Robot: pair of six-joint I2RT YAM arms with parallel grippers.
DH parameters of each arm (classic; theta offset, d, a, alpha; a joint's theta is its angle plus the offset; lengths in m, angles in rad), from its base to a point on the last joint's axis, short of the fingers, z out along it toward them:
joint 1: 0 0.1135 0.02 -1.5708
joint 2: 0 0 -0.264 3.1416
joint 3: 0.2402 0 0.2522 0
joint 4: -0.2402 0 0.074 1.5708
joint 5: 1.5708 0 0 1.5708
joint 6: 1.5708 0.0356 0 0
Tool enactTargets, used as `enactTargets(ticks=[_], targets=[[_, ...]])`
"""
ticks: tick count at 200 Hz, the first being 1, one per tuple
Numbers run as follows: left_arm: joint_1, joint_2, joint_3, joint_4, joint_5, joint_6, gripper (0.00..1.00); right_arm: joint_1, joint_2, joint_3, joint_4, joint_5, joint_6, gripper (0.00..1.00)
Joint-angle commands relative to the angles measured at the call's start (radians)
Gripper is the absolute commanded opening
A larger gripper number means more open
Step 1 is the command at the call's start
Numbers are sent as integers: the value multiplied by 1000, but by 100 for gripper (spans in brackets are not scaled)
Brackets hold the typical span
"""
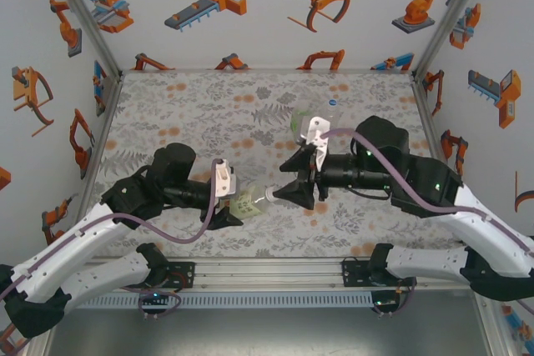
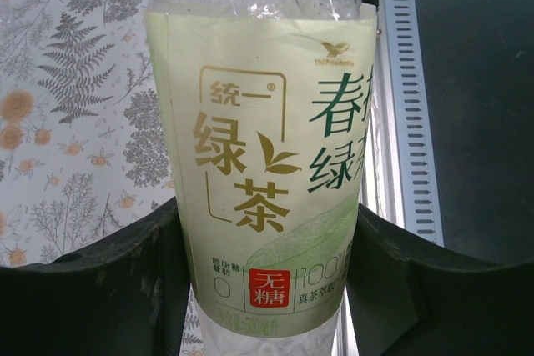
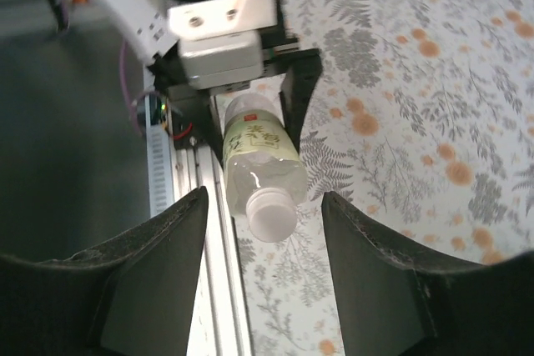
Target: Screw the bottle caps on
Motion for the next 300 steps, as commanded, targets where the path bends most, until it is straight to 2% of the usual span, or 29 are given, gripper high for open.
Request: enactTargets(ticks=[1,16,32,114,181,300], targets=[[-4,-3,39,-26,63,23,0,-2,22,31,-103,-169,-249,52],[-4,-6,40,-32,67,20,0,-2,17,8,-93,-216,-315,50],[-4,-16,45,-40,68,20,0,-3,2,-37,-46,-223,-316,49],[-4,-35,39,-63,69,31,0,-3,-7,-134,39,-177,-276,51],[-4,-40,41,-69,62,34,0,-2,-5,-157,103,-141,-244,49],[-4,-54,40,-67,50,31,0,-2,6,-168,91,-171,-229,42]])
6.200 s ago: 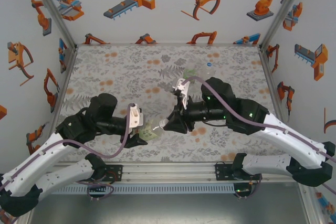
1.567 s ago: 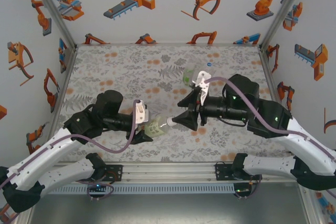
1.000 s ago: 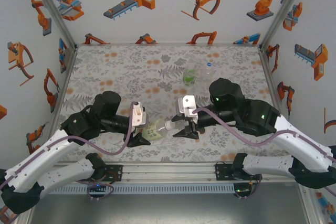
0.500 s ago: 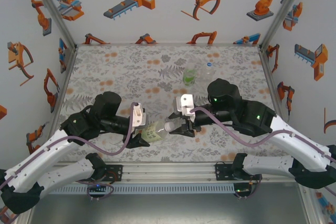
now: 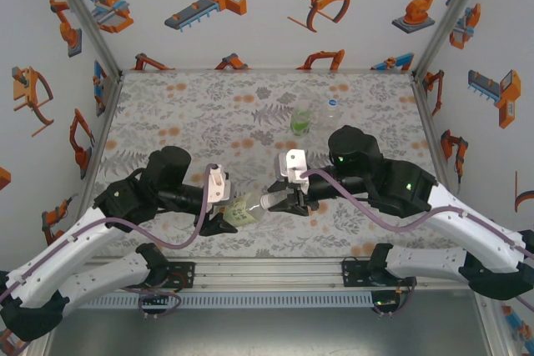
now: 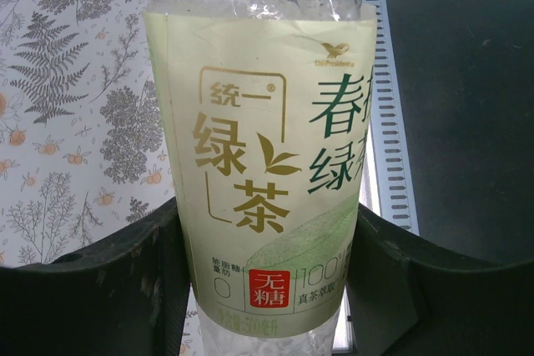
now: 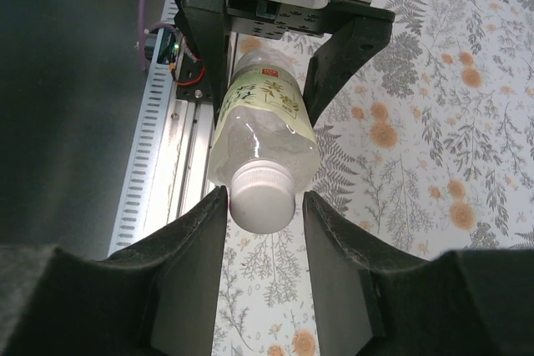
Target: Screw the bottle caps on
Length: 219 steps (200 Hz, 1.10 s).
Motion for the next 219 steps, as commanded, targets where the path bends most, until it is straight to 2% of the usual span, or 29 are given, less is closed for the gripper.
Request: enactTargets(ticks=[1,45,125,156,173,186,206,219], targets=[[-4,-15,31,7,14,16,0,-2,5,-9,24,-10,11,42],[-4,-16,28,15,10,12,0,-3,5,-7,24,-12,17,44],[-4,-11,32,26,12,8,0,-2,11,-5,25,-21,30,43],[-4,-9,33,28,12,7,0,-2,8,-10,30,-18,78,32],[-4,-9,33,28,7,7,0,-3,6,-16,41,14,181,24],[-4,-10,33,30,-6,6,0,-1,2,-34,71,65,322,16],[-4,-10,32,32,-46,6,0,-1,-8,-81,128,184,634,0],[-4,-7,32,35,-76,8,0,-1,-6,-100,124,280,867,0]])
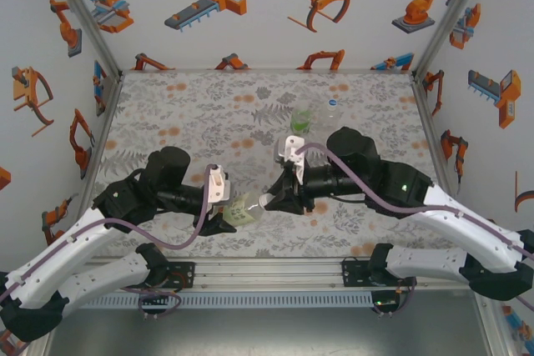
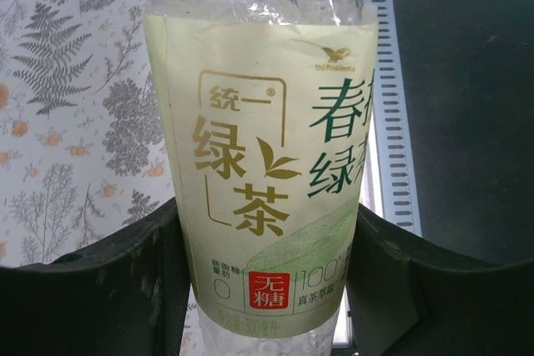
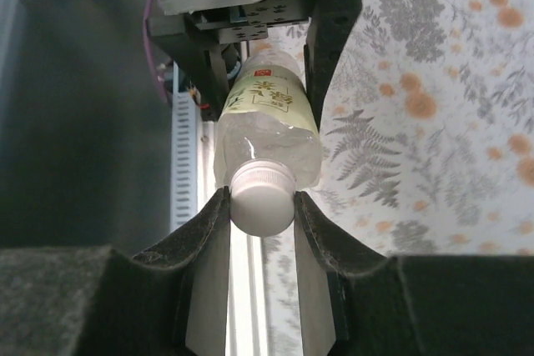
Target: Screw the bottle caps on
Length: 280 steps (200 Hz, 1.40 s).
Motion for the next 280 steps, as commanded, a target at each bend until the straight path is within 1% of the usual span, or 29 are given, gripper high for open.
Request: enactTargets(ticks=[1,4,5,7,8,11,28,37,47,67,97,99,111,129,137,144,165,188,204,225,238,249,260,280], targets=[[-4,-2,32,50,-45,8,0,-1,4,-45,52,190,508,0],[-4,0,32,50,-51,7,0,-1,6,-47,42,214,542,0],[-4,0,32,51,-53,8,0,-1,6,-48,39,221,586,0],[-4,1,32,51,-55,8,0,-1,7,-50,29,236,603,0],[-4,1,32,52,-57,8,0,-1,7,-50,24,242,646,0],[-4,1,32,54,-63,8,0,-1,9,-50,6,263,681,0],[-4,7,30,61,-83,11,0,-2,20,-54,-105,357,984,0],[-4,12,28,62,-87,11,0,-2,19,-67,-148,374,1153,0],[-4,14,26,63,-91,11,0,-2,10,-98,-138,365,1273,0],[-4,13,25,63,-92,12,0,-2,0,-144,-72,347,1394,0],[-4,8,22,63,-89,10,0,-2,6,-134,-47,361,1370,0],[-4,7,22,63,-89,10,0,-2,5,-131,-49,365,1362,0],[-4,3,20,62,-83,7,0,-2,-1,-110,-49,390,1296,12],[-4,-5,17,62,-76,4,0,-3,-19,-74,-50,437,1181,33],[-4,-7,14,62,-72,4,0,-2,-29,-69,-33,449,1118,40],[-4,-7,13,63,-69,2,0,-3,-37,-63,-11,453,1051,44],[-4,-11,14,59,-60,2,0,-3,-65,-45,51,442,797,49],[-4,-13,13,59,-45,4,0,-3,-86,-40,94,383,532,51],[-4,-12,15,59,-28,4,0,-3,-94,-37,111,301,344,51],[-4,-13,14,59,-9,3,0,-2,-93,-39,106,132,76,54],[-4,-14,16,56,0,-1,0,-2,-82,-32,85,39,-41,54],[-4,-16,18,52,8,-5,0,-3,-63,-6,51,-64,-138,54],[-4,-18,19,50,11,-10,0,-3,-45,16,25,-129,-216,54],[-4,-26,18,38,9,-10,0,-2,-24,42,-7,-157,-302,53]])
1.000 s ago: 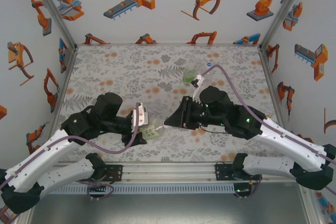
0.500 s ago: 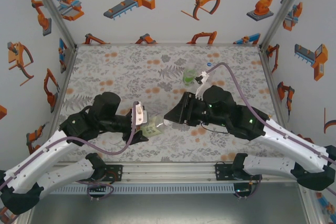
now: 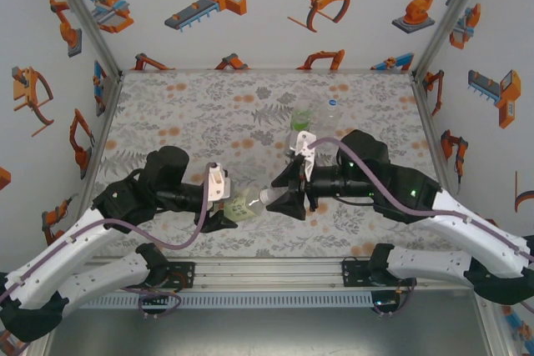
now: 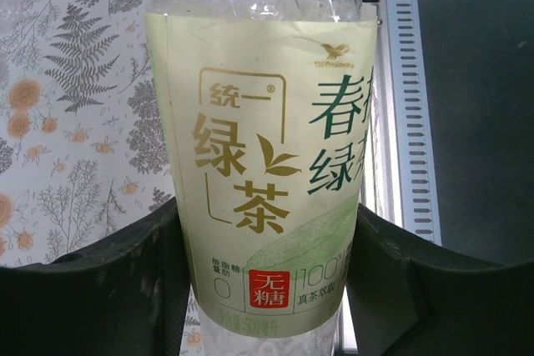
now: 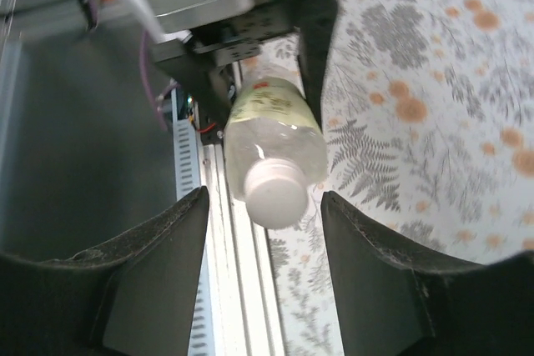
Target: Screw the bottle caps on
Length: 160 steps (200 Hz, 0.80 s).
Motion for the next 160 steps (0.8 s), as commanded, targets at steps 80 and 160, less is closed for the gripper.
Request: enactTargets(ticks=[80,160], targets=[[-4,-37,24,-17,38,-2,0,-2,70,79,-43,-111,-288,39],[-4,-40,16,-19,4,8,0,-2,65,38,42,43,39,0]])
